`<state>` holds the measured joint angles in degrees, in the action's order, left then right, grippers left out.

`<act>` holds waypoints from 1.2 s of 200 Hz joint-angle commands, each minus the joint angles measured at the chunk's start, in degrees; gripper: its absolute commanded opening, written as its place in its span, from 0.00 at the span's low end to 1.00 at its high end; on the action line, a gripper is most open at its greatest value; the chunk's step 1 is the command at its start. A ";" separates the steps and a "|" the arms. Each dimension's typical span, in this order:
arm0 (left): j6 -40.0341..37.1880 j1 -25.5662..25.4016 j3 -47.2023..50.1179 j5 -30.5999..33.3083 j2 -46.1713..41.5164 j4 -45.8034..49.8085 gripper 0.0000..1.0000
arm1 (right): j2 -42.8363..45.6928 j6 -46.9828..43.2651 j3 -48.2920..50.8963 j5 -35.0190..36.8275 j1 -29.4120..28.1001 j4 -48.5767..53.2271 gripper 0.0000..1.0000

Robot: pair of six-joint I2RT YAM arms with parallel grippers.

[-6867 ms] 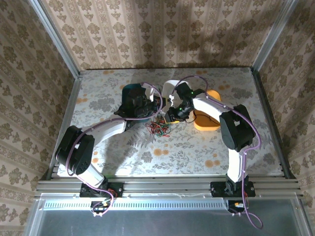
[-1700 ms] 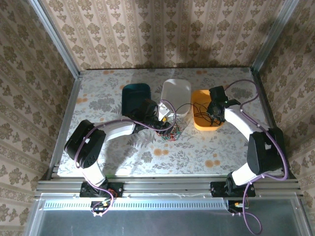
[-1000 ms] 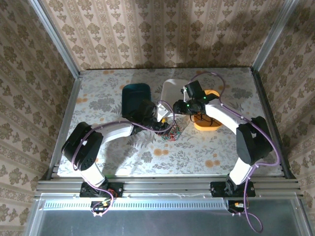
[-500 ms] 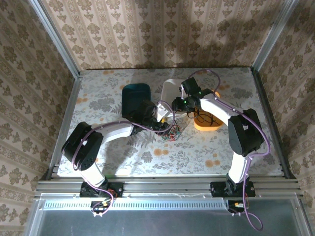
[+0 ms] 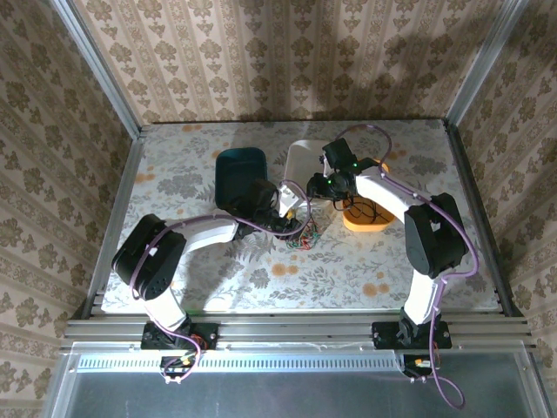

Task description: Untangle the cables

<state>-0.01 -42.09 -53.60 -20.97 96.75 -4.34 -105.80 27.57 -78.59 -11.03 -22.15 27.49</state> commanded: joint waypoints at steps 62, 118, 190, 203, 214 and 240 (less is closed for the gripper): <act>-0.26 -0.43 -0.44 -0.56 1.34 -0.66 0.65 | -6.00 2.99 -4.32 -0.22 0.00 -0.72 0.40; -0.22 -0.43 -0.71 -0.56 1.95 -0.55 0.65 | -6.87 4.24 -3.88 -0.95 -0.26 -3.27 0.11; -0.32 -0.41 -2.39 -1.43 3.91 0.76 0.65 | 9.14 2.05 3.11 -3.64 -0.13 -12.11 0.00; -0.76 -0.38 -2.97 -1.66 4.53 1.19 0.65 | 12.89 2.08 3.99 -2.15 0.17 -12.62 0.00; -1.10 -0.42 -3.41 -1.88 4.98 1.57 0.65 | 15.96 2.15 4.52 -0.66 0.67 -12.69 0.00; -1.65 -0.46 -4.01 -1.98 5.55 2.26 0.65 | 22.98 2.66 5.61 2.86 2.70 -13.63 0.00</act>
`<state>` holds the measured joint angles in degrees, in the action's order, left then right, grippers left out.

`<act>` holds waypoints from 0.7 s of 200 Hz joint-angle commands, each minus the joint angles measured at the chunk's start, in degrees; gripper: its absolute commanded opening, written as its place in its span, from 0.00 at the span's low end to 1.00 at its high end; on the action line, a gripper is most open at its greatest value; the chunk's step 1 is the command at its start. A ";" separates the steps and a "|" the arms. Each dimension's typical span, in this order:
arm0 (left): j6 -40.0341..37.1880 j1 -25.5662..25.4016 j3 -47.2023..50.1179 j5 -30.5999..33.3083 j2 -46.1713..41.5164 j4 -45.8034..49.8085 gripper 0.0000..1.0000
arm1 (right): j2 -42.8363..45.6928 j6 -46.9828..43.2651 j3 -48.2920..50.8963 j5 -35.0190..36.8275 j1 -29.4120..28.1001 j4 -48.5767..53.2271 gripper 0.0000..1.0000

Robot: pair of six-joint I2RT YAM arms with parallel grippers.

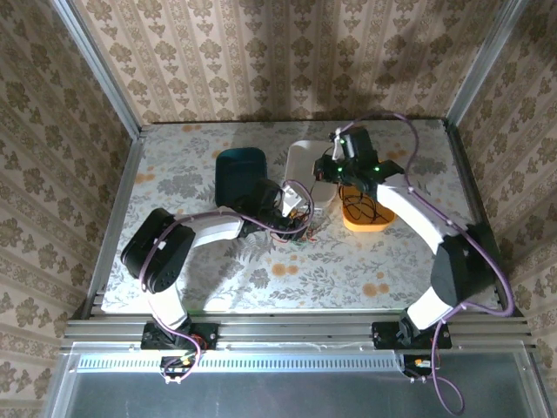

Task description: Untangle the cables

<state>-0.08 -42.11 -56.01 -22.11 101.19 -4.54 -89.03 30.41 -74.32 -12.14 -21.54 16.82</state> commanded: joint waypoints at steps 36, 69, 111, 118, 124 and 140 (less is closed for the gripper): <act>-1.92 -0.62 -1.27 -0.48 1.21 2.97 0.65 | 14.72 -0.78 1.41 8.24 5.80 -4.51 0.00; -2.03 -0.86 -0.77 -0.22 0.94 3.05 0.66 | 19.70 -1.75 -0.41 11.51 9.67 -4.16 0.00; -1.96 -1.04 -0.17 0.66 0.60 2.94 0.68 | 23.52 -3.49 -1.79 15.79 14.66 -3.03 0.00; -1.70 -1.04 0.16 0.75 0.55 2.58 0.68 | 23.78 -3.60 -2.32 16.67 15.38 -2.25 0.00; -1.55 -1.04 0.36 0.76 0.46 2.43 0.69 | 23.97 -3.84 -2.73 17.61 15.99 -1.75 0.00; -1.42 -1.12 0.71 0.83 0.50 2.43 0.69 | 25.05 -4.41 -3.02 20.01 17.24 -1.52 0.00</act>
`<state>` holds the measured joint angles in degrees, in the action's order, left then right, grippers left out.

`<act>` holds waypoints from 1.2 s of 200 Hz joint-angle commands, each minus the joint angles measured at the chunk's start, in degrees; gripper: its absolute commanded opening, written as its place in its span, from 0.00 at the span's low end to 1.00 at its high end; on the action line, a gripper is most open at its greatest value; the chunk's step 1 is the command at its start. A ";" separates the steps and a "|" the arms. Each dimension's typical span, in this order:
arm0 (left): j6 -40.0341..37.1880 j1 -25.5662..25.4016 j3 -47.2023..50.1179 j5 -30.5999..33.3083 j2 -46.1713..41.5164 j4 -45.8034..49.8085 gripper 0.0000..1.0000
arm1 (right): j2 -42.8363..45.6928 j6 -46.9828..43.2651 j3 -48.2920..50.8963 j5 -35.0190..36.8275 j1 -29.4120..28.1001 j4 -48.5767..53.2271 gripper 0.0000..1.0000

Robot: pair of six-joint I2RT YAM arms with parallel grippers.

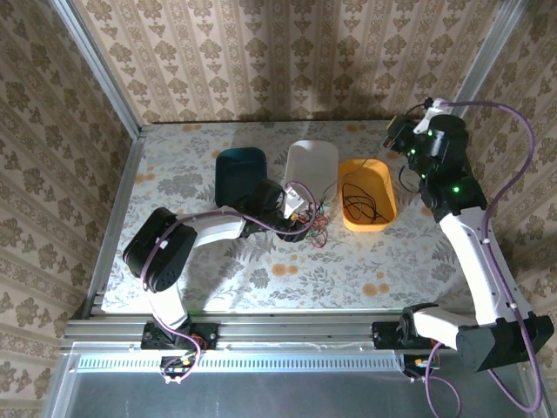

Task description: Untangle the cables

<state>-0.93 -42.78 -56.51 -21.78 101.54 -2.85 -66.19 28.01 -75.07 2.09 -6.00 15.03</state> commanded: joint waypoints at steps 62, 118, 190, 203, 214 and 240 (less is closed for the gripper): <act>-0.31 -0.46 1.75 0.62 1.57 0.32 0.55 | 5.80 -2.35 -2.89 5.39 5.73 -2.56 0.00; -0.13 -1.27 1.33 -0.15 0.56 -1.55 0.59 | 6.26 -0.31 -2.86 -4.41 6.26 -4.44 0.00; -9.96 -8.41 -8.60 1.95 -3.99 -4.60 0.73 | 4.54 6.91 -0.60 -1.93 4.87 -0.60 0.00; -9.62 -9.54 -11.84 0.16 -1.14 -5.51 0.73 | 3.78 8.27 -0.98 -0.97 4.61 1.06 0.00; -8.76 -10.21 -13.87 -0.88 1.82 -6.94 0.73 | 2.87 9.35 -1.90 0.05 4.54 3.08 0.00; -4.17 -9.64 -16.63 -4.36 7.10 -11.41 0.69 | 0.67 9.96 -4.45 1.78 4.51 6.61 0.00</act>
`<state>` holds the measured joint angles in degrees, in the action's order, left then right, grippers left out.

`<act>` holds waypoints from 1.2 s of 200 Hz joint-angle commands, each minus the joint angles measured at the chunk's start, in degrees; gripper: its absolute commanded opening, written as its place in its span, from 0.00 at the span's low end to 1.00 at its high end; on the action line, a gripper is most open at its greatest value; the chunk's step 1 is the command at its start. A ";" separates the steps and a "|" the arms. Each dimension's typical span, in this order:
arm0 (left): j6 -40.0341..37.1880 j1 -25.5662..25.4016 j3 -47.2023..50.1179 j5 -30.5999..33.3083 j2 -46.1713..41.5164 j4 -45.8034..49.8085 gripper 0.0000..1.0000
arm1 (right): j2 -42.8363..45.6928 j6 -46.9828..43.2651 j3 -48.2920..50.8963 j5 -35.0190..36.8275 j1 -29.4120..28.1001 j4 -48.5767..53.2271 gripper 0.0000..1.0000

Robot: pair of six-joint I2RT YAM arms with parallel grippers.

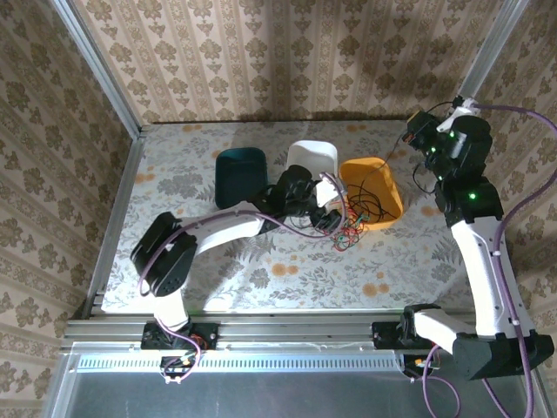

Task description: Untangle the cables

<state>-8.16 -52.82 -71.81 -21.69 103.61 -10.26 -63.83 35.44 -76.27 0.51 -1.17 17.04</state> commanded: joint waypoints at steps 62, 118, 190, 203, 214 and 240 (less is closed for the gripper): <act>11.51 0.69 -7.07 -9.12 14.12 -8.30 0.54 | -6.43 3.32 -10.43 5.02 -0.33 9.06 0.00; 9.83 -0.13 -7.25 -4.69 15.90 -6.04 0.17 | -3.35 2.71 -9.31 2.41 -0.24 5.21 0.00; 10.04 1.48 3.08 -1.33 8.63 -8.81 0.00 | 5.94 -3.01 -4.92 -4.26 -0.24 -4.13 0.00; 9.69 2.30 7.08 -0.58 5.52 -9.69 0.00 | 7.48 -3.84 -5.10 -4.12 -0.24 -5.37 0.00; 9.27 2.91 9.79 0.39 3.03 -9.31 0.00 | 8.54 -4.61 -5.66 -2.81 -0.23 -5.87 0.00; 6.86 4.01 13.98 0.81 -2.72 -3.30 0.00 | 9.78 -6.26 -6.84 -1.05 -0.15 -7.29 0.00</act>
<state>1.50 -50.06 -61.17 -23.03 105.86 -19.53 -55.96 32.12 -81.21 -1.96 -1.28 16.82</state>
